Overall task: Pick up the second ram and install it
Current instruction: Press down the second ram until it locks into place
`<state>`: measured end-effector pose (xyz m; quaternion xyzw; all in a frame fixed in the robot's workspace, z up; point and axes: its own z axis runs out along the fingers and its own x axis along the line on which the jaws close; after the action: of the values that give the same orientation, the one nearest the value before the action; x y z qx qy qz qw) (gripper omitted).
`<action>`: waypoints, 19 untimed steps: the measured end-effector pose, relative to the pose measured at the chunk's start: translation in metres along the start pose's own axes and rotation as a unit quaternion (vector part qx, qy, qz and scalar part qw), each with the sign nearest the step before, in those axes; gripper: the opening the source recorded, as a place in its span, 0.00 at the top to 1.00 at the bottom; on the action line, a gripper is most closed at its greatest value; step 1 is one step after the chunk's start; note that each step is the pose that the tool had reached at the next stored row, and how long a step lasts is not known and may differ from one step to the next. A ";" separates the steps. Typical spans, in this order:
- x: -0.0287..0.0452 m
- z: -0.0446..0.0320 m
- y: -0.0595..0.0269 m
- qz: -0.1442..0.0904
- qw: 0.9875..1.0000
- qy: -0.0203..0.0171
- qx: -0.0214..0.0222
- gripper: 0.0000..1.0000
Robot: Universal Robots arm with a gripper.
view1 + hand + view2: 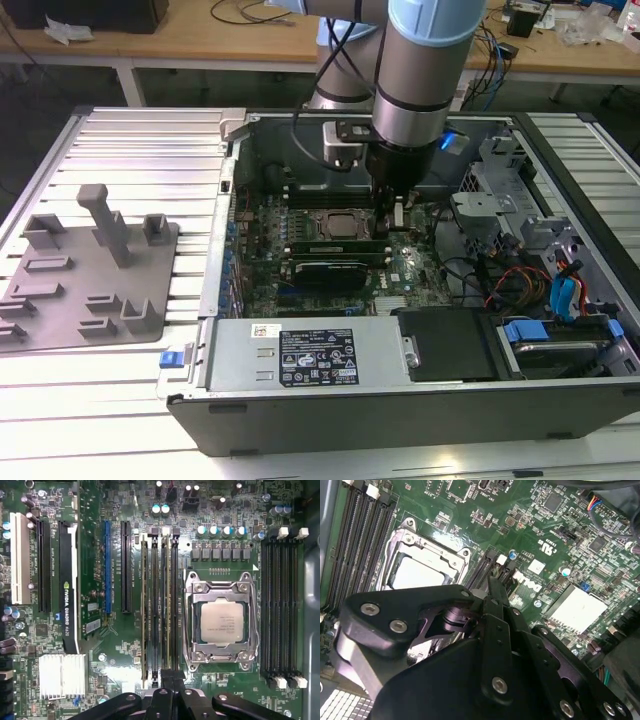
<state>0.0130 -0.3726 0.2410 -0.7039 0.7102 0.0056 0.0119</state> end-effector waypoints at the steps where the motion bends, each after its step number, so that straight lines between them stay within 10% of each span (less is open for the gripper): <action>1: -0.0005 0.0013 0.0000 0.000 1.000 0.000 0.000 0.92; 19: -0.0010 0.0122 -0.0040 0.000 1.000 0.000 0.000 0.92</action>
<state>0.0171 -0.3714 0.2289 -0.7039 0.7102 0.0059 0.0122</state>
